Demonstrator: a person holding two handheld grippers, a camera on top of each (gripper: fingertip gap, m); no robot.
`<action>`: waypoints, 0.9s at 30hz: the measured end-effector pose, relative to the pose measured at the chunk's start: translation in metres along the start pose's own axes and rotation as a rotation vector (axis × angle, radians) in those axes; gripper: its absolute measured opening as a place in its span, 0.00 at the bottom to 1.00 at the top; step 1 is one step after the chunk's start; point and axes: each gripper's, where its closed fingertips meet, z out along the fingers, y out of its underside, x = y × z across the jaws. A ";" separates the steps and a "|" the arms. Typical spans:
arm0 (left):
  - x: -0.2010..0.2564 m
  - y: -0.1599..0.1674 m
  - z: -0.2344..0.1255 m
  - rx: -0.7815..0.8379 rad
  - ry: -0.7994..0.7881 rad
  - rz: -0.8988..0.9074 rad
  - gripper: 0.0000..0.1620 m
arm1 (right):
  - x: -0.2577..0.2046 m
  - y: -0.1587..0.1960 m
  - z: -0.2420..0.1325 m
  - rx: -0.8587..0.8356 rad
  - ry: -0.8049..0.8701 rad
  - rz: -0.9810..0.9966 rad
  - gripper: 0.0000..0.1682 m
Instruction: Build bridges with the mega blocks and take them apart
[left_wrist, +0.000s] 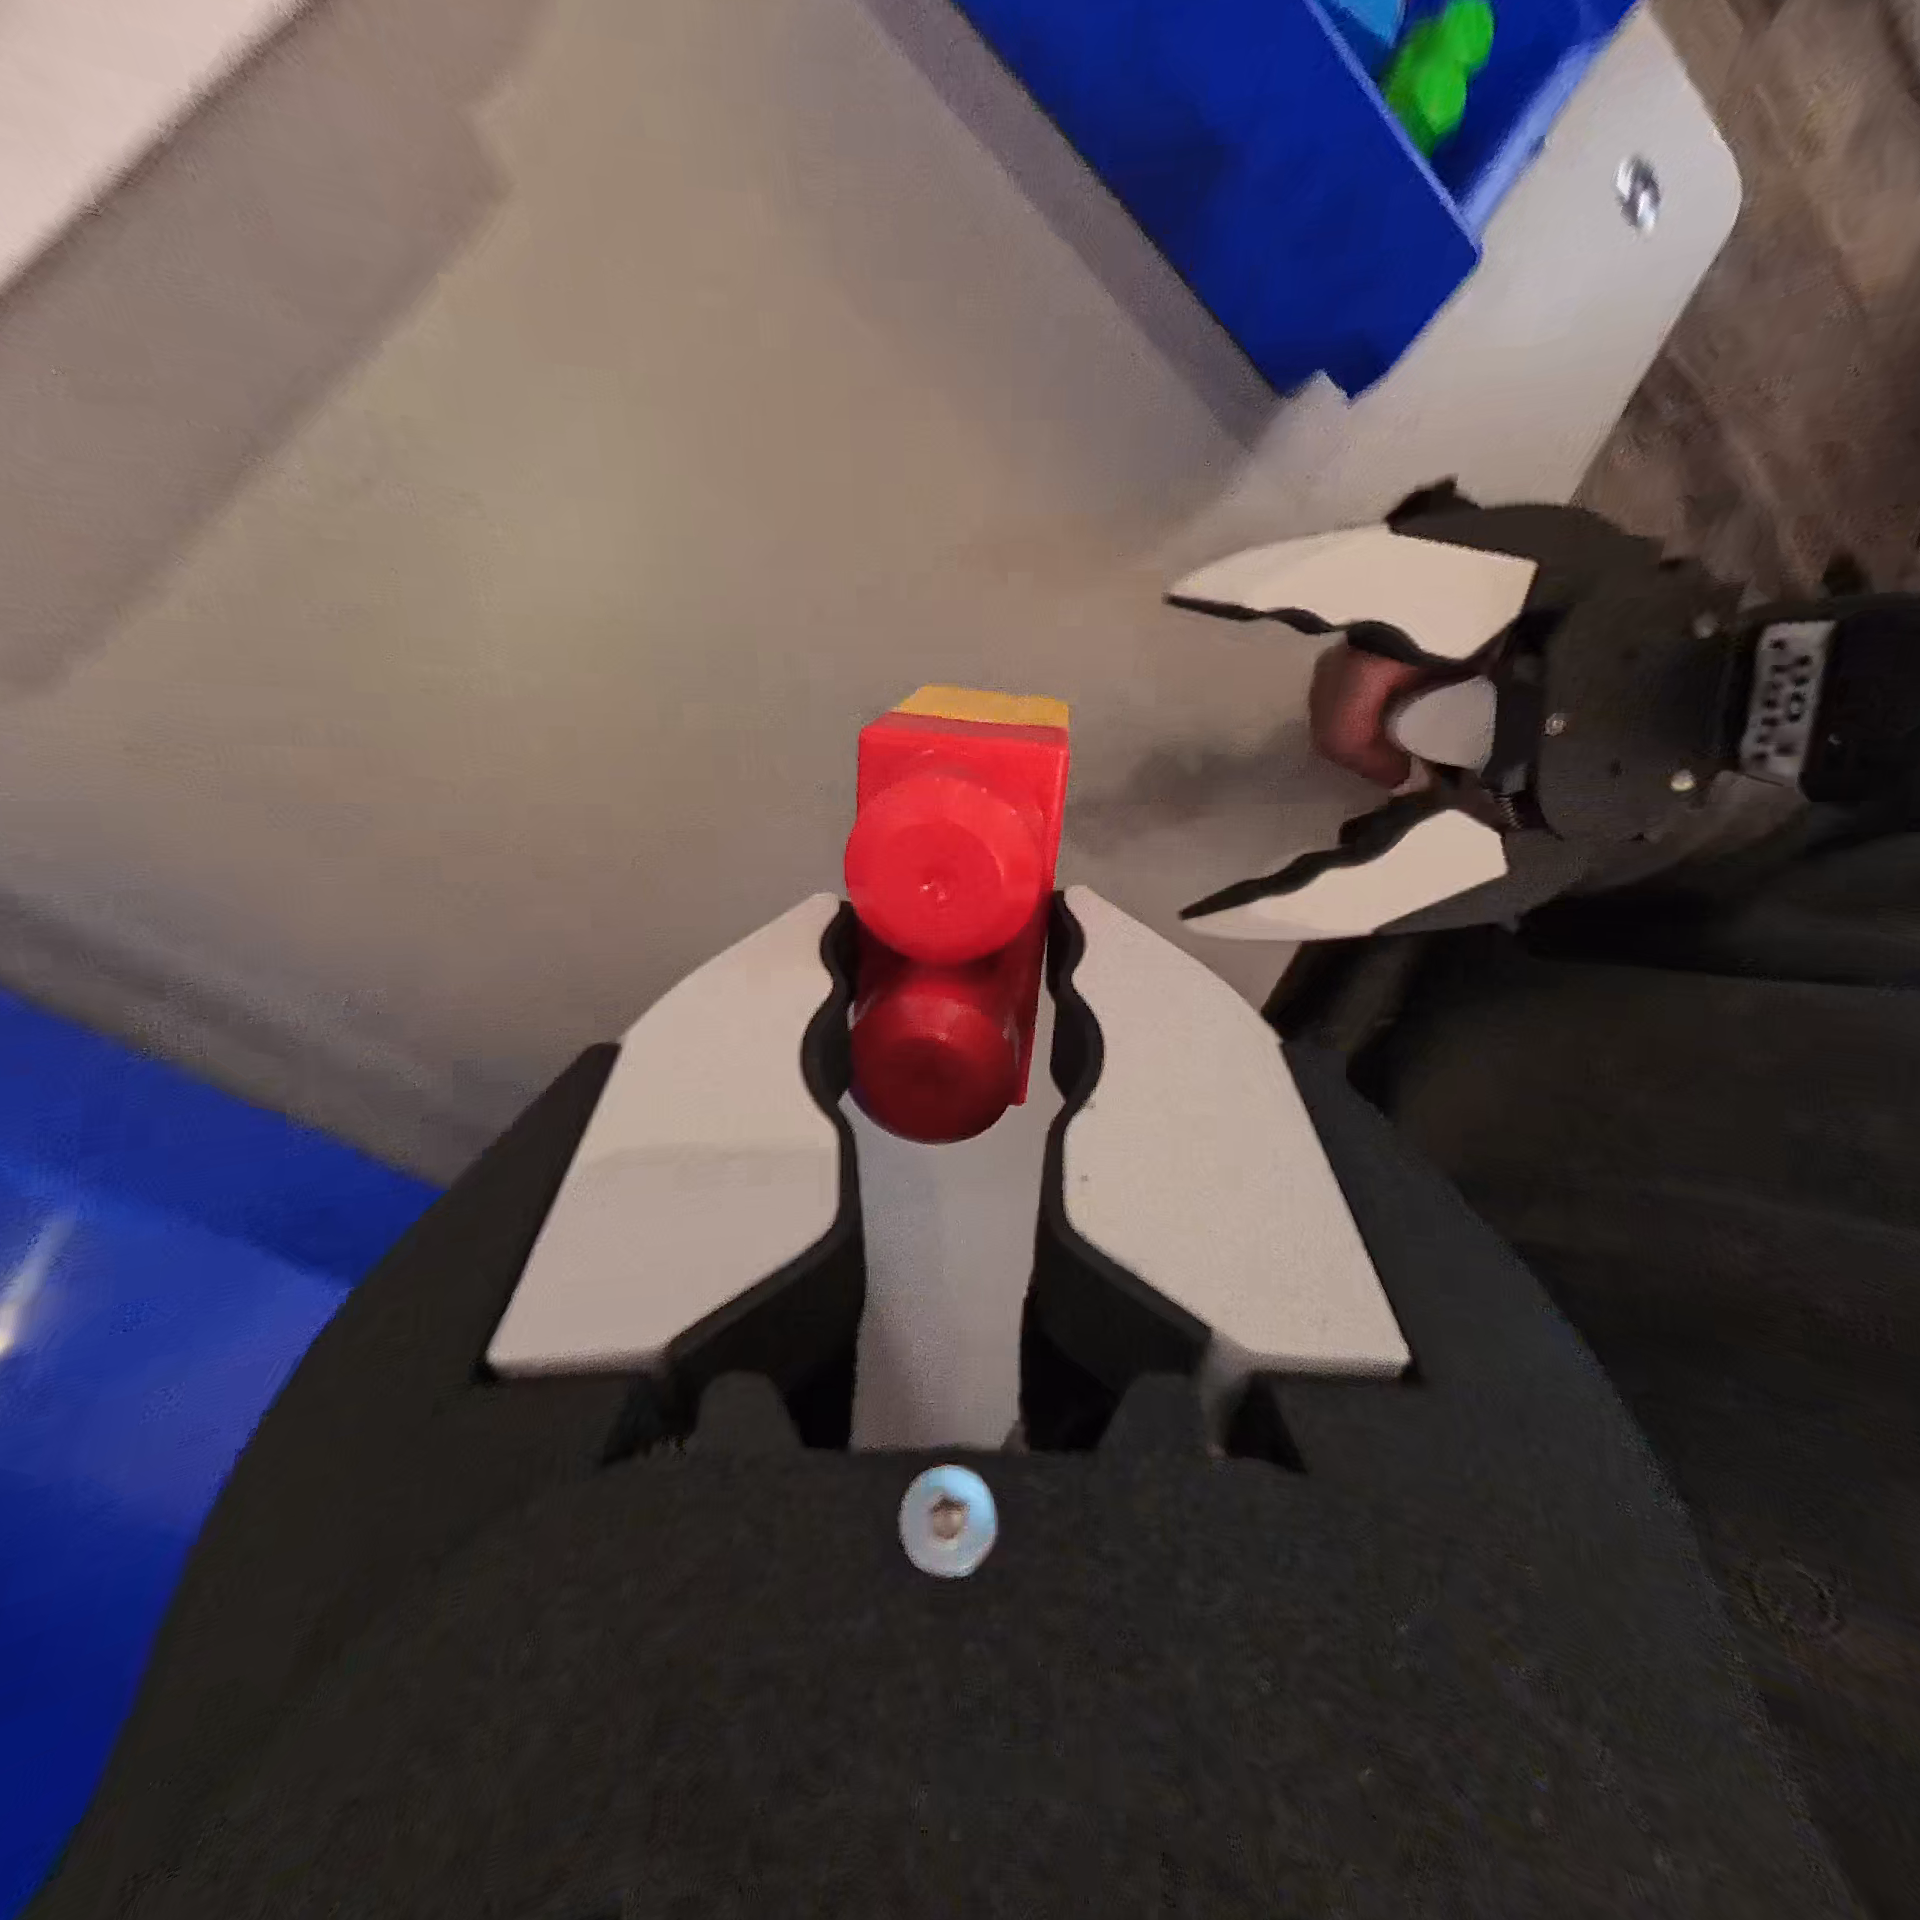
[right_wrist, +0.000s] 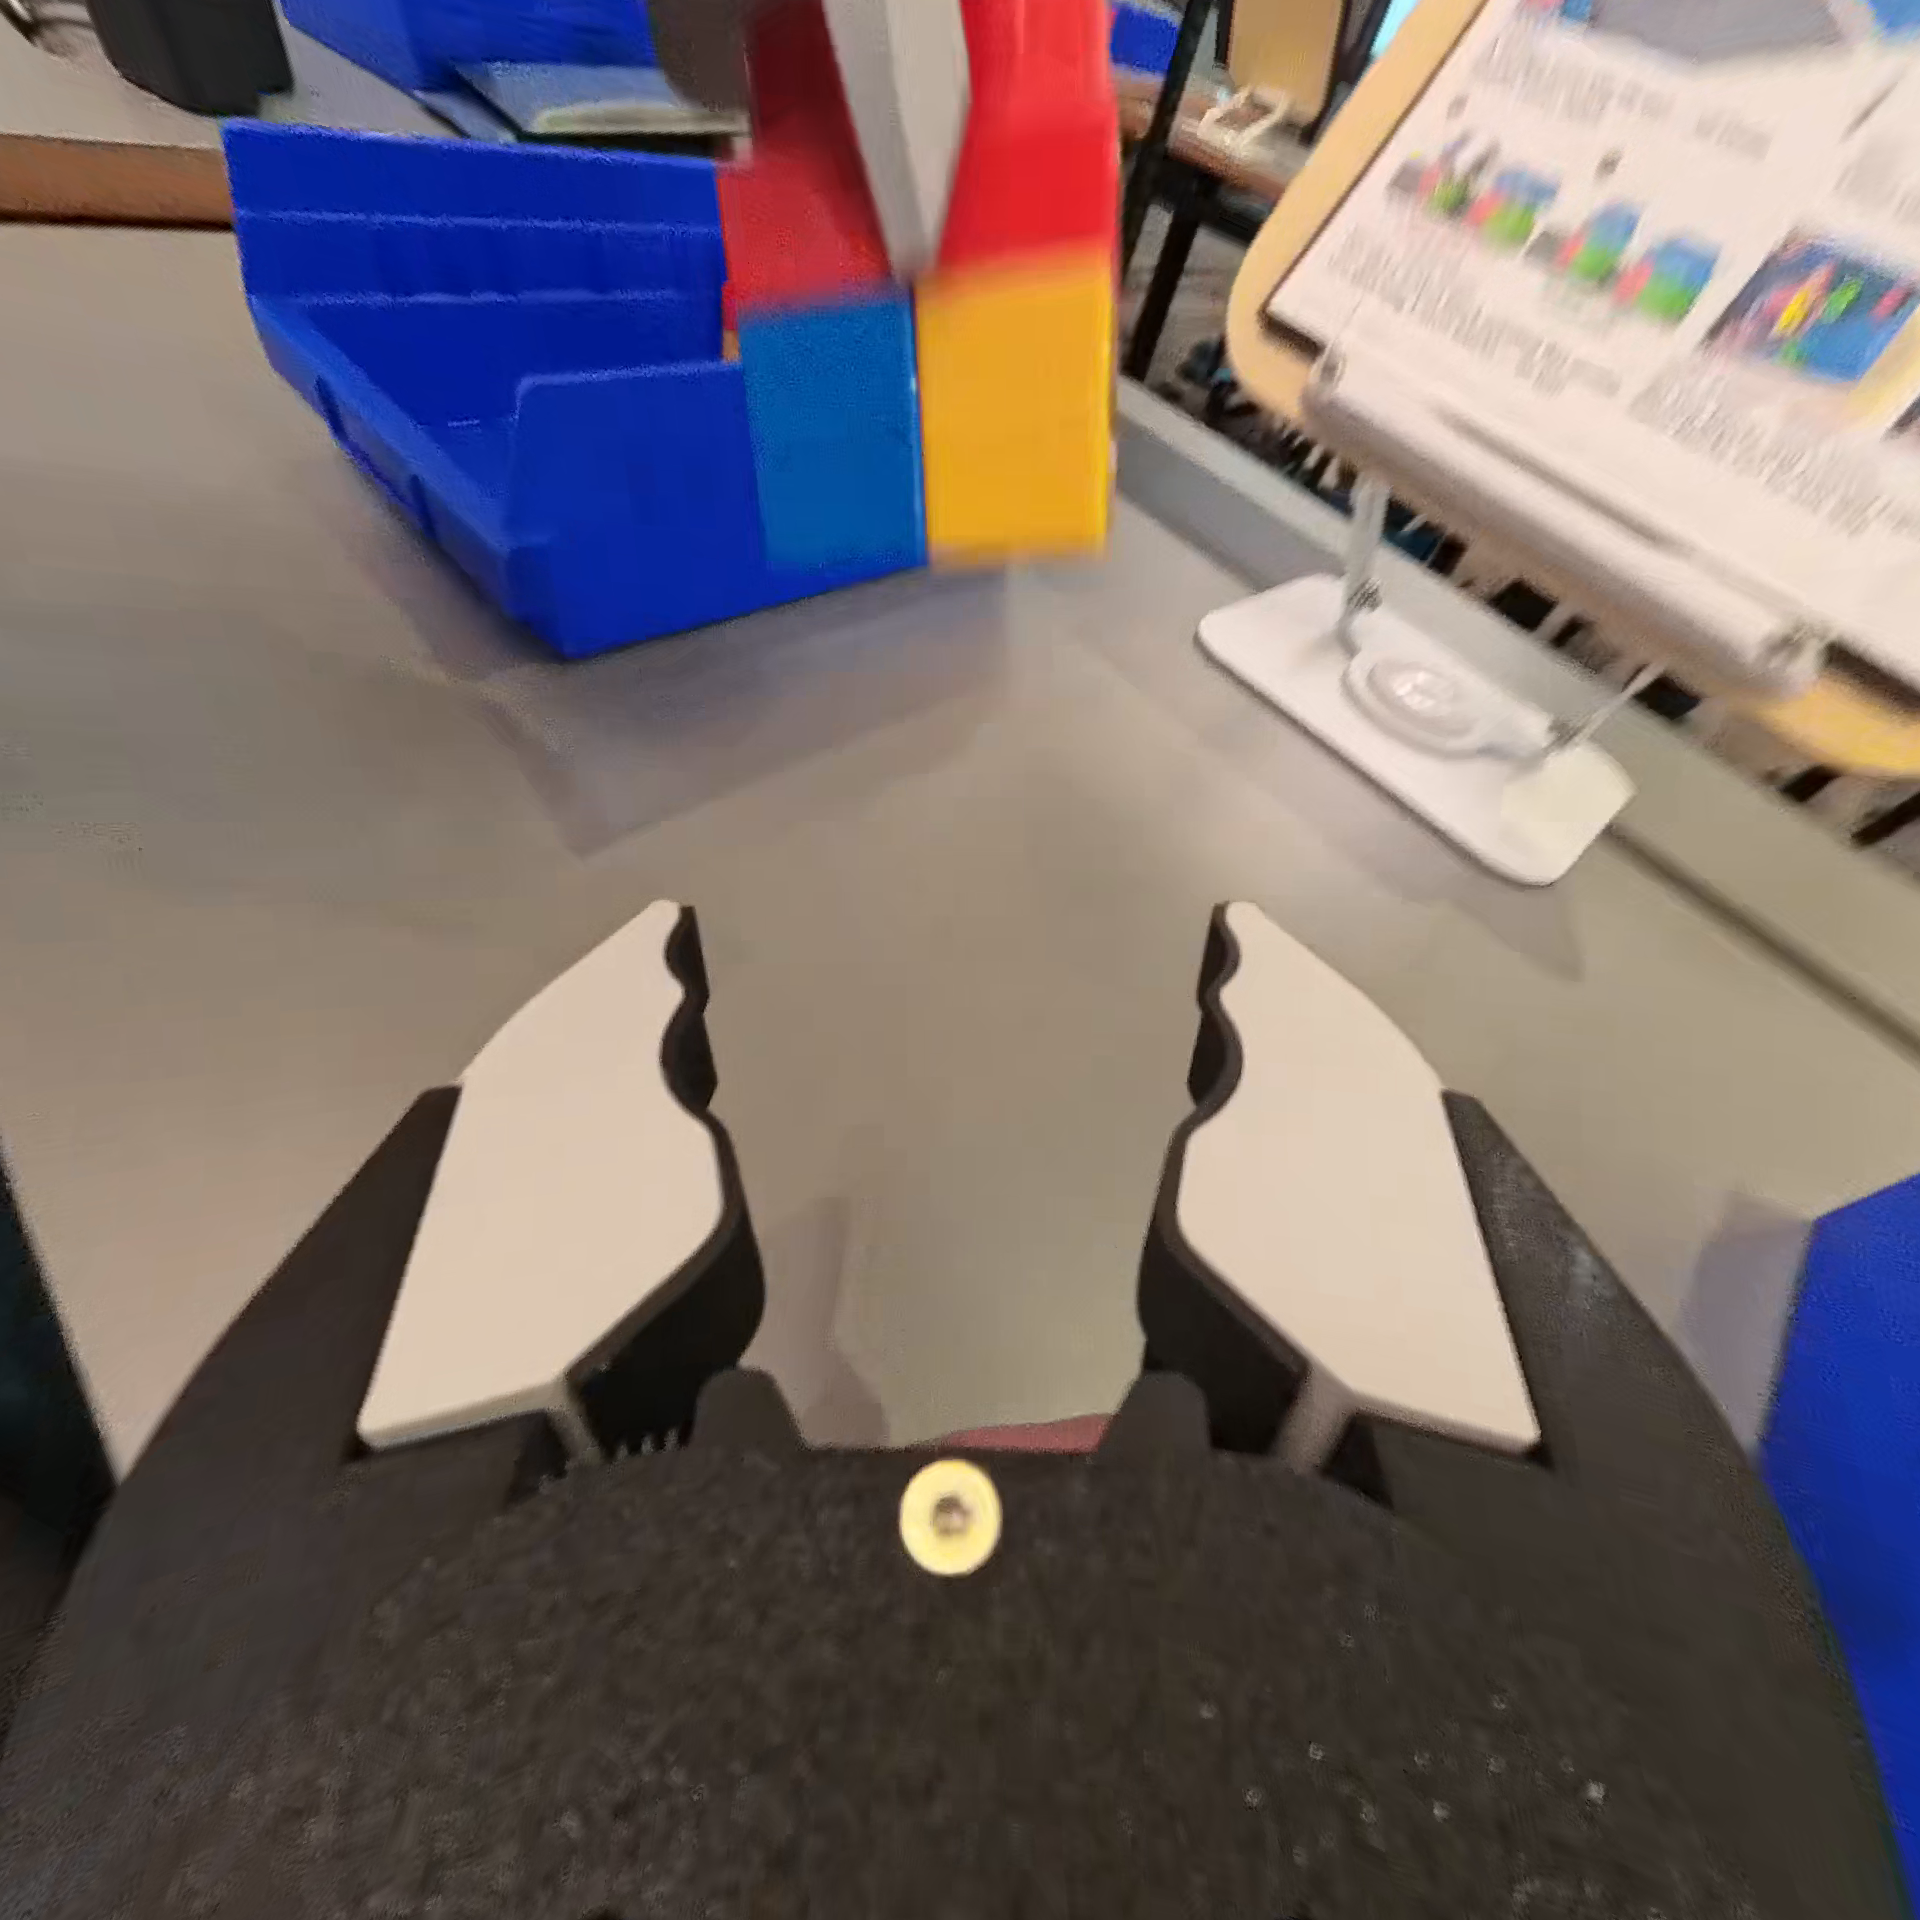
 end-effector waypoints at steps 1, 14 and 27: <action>0.010 0.000 0.012 -0.022 -0.005 0.024 0.21 | 0.004 -0.008 0.002 0.007 0.034 -0.030 0.54; 0.069 -0.003 0.073 -0.085 0.204 0.050 0.21 | 0.010 0.015 0.013 -0.113 0.036 -0.096 0.55; 0.048 0.004 0.047 -0.044 0.185 0.012 0.21 | 0.003 0.057 0.021 -0.276 0.008 -0.180 0.54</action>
